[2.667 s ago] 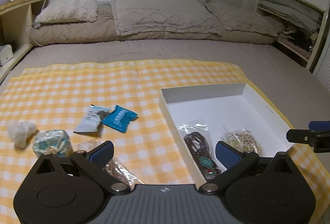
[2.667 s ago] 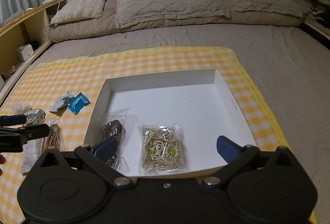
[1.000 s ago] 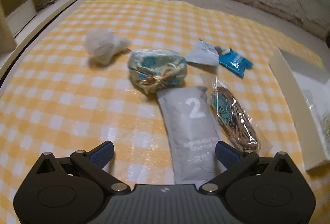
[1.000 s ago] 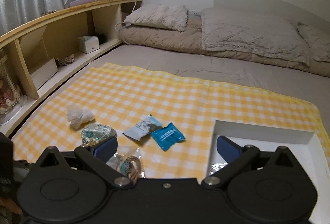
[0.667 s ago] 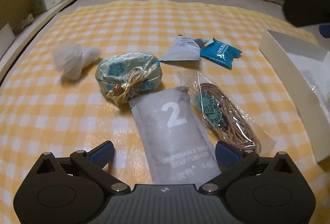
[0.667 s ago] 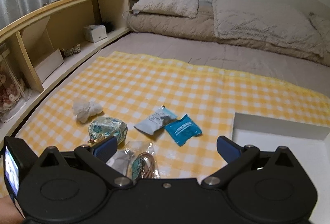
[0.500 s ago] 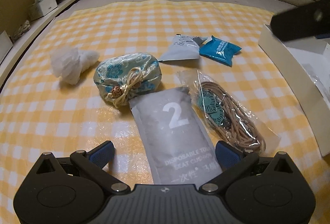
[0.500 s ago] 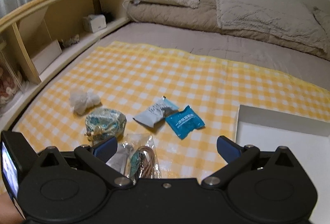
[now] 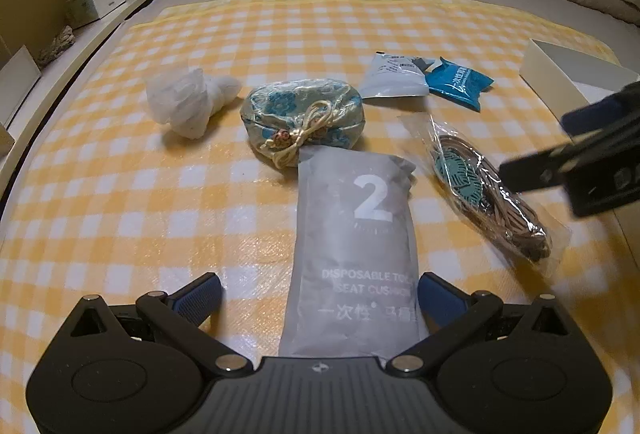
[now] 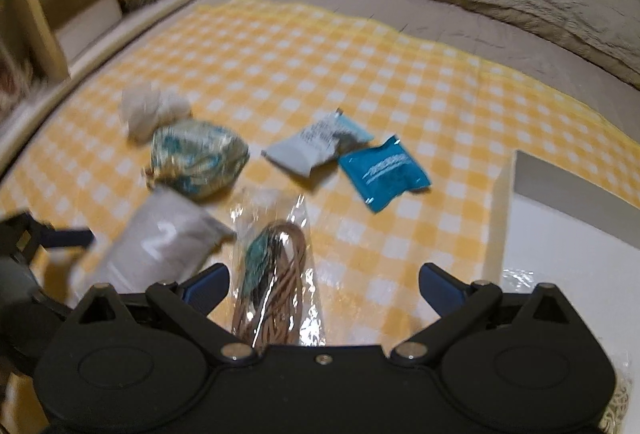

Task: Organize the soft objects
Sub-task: 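Grasp the grey printed packet with the left tool while the right tool grasps the tan cord bag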

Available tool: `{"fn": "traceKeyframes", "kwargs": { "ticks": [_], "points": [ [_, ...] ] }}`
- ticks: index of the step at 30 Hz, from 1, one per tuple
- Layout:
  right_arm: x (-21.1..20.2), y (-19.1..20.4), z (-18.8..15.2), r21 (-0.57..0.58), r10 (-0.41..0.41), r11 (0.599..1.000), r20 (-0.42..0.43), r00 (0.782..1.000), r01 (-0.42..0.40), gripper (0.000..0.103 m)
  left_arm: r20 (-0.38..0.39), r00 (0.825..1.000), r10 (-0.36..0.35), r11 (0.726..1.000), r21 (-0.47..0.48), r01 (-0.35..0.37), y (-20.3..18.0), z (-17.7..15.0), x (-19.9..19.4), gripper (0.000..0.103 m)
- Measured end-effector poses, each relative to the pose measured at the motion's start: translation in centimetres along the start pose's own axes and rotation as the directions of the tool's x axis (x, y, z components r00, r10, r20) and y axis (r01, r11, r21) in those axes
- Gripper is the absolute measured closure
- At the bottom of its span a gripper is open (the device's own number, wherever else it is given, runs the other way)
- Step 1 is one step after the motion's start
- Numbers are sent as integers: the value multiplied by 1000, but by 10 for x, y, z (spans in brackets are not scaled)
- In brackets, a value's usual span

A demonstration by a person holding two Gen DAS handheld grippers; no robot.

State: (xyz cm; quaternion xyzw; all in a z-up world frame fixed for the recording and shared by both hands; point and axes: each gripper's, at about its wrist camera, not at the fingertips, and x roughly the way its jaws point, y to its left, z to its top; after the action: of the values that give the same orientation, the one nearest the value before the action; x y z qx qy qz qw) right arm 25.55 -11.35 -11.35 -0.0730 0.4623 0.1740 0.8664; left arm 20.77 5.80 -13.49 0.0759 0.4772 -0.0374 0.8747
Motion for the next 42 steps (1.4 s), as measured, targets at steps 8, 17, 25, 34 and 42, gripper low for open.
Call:
{"fn": "traceKeyframes", "kwargs": {
  "ticks": [8,17,25,34,42],
  "points": [
    [21,14,-1,-6,64,998,-87,994,-65,20,19,999,-27,997,70,25,-13,2,3,4],
    [35,24,-4,-52,44,997,-143,989,-52,40,20,998,-56,994,90,54,-15,6,-1,29],
    [29,25,-3,-63,40,997,-140,989,-49,58,30,996,-78,997,29,77,-7,8,-6,44],
    [7,20,-4,-44,55,997,-99,994,-60,67,69,994,-80,996,-20,81,-7,9,-22,45],
    [-25,8,-6,-25,62,998,-31,998,-63,68,162,984,-71,995,-59,82,-8,20,-51,45]
  ]
}}
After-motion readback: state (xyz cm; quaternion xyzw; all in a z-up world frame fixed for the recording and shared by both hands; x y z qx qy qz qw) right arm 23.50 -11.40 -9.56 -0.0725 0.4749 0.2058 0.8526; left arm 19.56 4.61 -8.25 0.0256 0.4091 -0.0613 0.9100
